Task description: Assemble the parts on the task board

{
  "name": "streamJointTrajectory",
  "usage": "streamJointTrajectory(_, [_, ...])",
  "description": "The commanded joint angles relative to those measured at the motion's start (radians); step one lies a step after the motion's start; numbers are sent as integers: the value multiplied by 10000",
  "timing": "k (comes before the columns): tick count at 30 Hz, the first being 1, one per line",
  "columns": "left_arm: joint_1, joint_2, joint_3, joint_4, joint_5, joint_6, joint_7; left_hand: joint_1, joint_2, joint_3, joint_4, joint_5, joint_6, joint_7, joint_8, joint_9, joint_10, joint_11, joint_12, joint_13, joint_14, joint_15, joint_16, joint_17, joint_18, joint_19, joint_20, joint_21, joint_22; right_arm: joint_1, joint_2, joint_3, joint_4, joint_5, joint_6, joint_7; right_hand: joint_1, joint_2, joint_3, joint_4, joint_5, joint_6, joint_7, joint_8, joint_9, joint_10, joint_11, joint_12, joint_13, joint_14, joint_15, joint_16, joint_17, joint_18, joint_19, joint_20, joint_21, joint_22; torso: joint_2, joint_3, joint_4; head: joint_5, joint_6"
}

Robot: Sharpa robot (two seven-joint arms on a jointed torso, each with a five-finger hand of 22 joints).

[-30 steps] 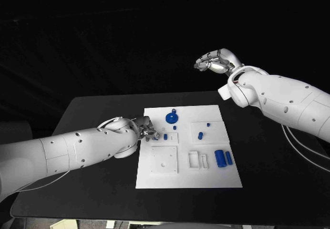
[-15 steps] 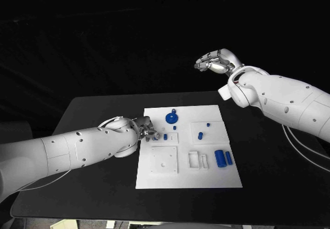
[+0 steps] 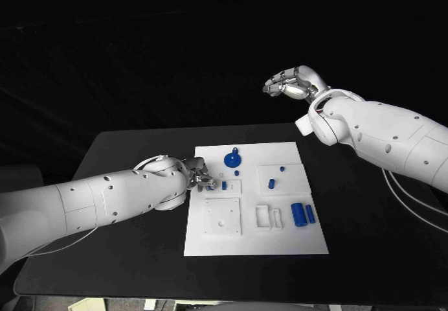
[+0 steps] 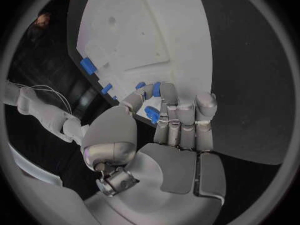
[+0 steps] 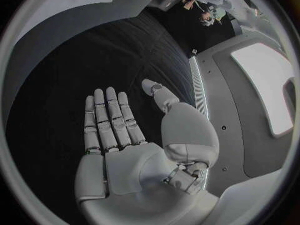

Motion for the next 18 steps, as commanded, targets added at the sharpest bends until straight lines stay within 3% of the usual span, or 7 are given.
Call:
streamJointTrajectory(1, [-68, 28, -59, -18, 0, 586, -125, 142, 112, 83, -21, -27, 607, -620, 528, 1143, 1072, -1085, 31, 13, 1066, -1210, -61, 18, 977, -28, -894, 55, 23, 8, 6, 8, 9, -51, 79, 22, -58, 13, -7, 24, 63, -10, 50, 56, -10, 59, 21, -57, -17, -64, -3, 68, -14, 147, -17, 69, -45, 11, -6, -2, 5, -9, -3])
streamJointTrajectory(18, [-14, 77, -55, -36, -56, 279, -111, 116, 144, 61, -1, -97, 582, -604, 519, 1156, 1049, -1070, 19, 19, 1055, -1195, -75, 34, 967, -41, -881, 63, 26, 8, 9, 8, -3, -52, 102, 15, -55, 16, -1, 20, 96, -2, 47, 68, -19, 70, 22, -72, -48, -77, -1, 94, -54, 154, -29, 77, -49, 17, 2, -2, -1, -22, 2])
